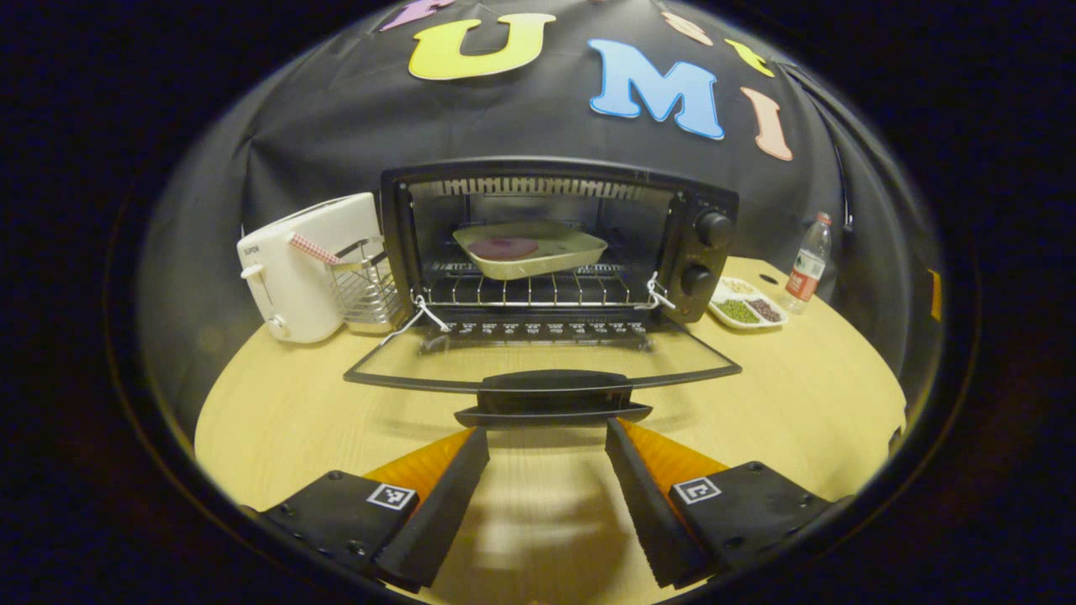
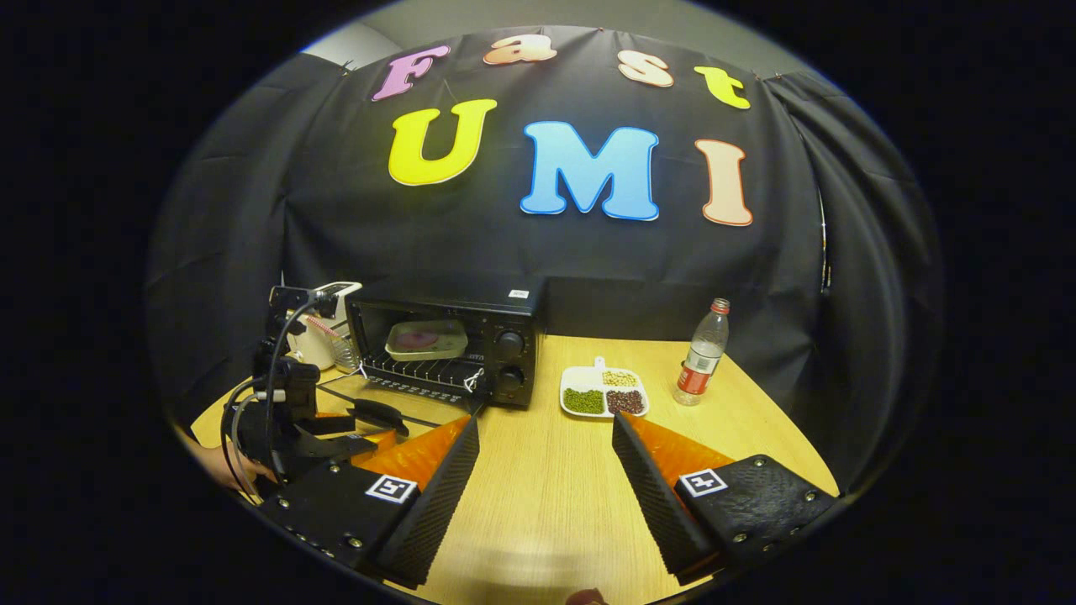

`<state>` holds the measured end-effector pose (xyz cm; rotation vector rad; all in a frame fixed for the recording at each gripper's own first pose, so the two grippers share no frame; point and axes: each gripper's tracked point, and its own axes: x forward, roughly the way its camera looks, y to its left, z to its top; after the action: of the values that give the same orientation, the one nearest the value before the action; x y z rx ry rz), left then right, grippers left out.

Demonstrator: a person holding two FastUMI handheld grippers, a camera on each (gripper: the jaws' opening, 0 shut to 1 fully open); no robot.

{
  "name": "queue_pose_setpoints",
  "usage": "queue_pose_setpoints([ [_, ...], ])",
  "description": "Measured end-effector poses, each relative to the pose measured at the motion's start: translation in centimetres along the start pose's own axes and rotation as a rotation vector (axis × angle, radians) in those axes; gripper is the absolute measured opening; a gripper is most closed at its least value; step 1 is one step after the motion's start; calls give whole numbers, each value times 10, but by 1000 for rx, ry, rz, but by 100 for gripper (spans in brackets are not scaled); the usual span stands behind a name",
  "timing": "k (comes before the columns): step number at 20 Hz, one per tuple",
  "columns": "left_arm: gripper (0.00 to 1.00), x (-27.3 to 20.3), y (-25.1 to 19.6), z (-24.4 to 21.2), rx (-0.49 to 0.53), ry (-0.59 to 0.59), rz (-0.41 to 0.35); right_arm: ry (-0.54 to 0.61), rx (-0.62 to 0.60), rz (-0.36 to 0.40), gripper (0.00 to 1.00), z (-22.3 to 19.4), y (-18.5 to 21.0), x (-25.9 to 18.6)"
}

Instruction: Open the electric oven with the left hand, put the food in, and close the electric oven.

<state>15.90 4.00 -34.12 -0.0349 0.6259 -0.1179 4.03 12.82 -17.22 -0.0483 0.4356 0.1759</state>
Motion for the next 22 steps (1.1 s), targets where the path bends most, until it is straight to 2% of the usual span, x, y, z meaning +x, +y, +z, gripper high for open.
queue_pose_setpoints([
  [3, 96, -6, 0, 15, -16, -31, -1, 1, -4, 11, 98, 2, 7, 6],
  [4, 91, -8, -1, 21, -9, -44, -2, 1, -5, 17, 98, 2, 9, 7],
  [6, 100, -11, 0, 32, 20, -76, -5, 1, -11, 23, 98, 2, 11, 8],
  [7, 96, -12, 0, 39, 36, -95, -5, 3, -11, 25, 98, 1, 12, 10],
  [8, 100, -13, -1, 47, 51, -115, -5, 4, -7, 25, 98, 1, 12, 10],
  [9, 96, -14, -1, 55, 66, -135, -5, 5, -2, 27, 98, 1, 13, 11],
  [13, 96, -9, -2, 95, 97, -222, -10, 6, 1, 20, 98, 0, 9, 11],
  [14, 100, -6, -4, 104, 101, -235, -21, 7, 4, 18, 98, -1, 8, 10],
  [15, 95, -3, -8, 114, 104, -244, -32, 5, 11, 17, 98, -1, 6, 9],
  [17, 95, -8, -12, 141, 116, -291, -30, -10, 20, 8, 98, 4, 2, 6],
  [18, 100, -16, -15, 156, 125, -328, -24, -25, 23, 3, 98, 9, -1, 3],
  [19, 100, -26, -19, 168, 129, -359, -18, -43, 26, 0, 98, 15, -5, 0],
  [21, 91, -57, -31, 189, 121, -424, -14, -84, 34, -5, 98, 27, -16, -9],
  [22, 100, -79, -39, 195, 113, -451, -8, -105, 40, -7, 98, 34, -23, -14],
])
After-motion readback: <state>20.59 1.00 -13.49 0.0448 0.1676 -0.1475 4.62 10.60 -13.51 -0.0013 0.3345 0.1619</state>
